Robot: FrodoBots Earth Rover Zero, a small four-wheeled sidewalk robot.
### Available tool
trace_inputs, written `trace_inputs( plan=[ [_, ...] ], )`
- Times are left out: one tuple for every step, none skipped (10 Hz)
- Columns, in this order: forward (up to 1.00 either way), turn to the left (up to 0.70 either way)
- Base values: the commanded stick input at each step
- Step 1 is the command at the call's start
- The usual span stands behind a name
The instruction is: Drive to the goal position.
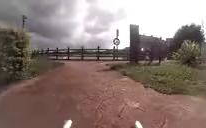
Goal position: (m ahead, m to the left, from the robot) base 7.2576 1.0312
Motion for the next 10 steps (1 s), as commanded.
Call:
trace_inputs(
  plan=[
    [0.41,0.00],
    [0.50,0.00],
    [0.50,0.00],
    [0.50,0.01],
    [0.50,0.04],
    [0.50,0.03],
    [0.50,0.00],
    [0.50,0.00],
    [0.50,0.00],
    [0.50,0.00]
  ],
)
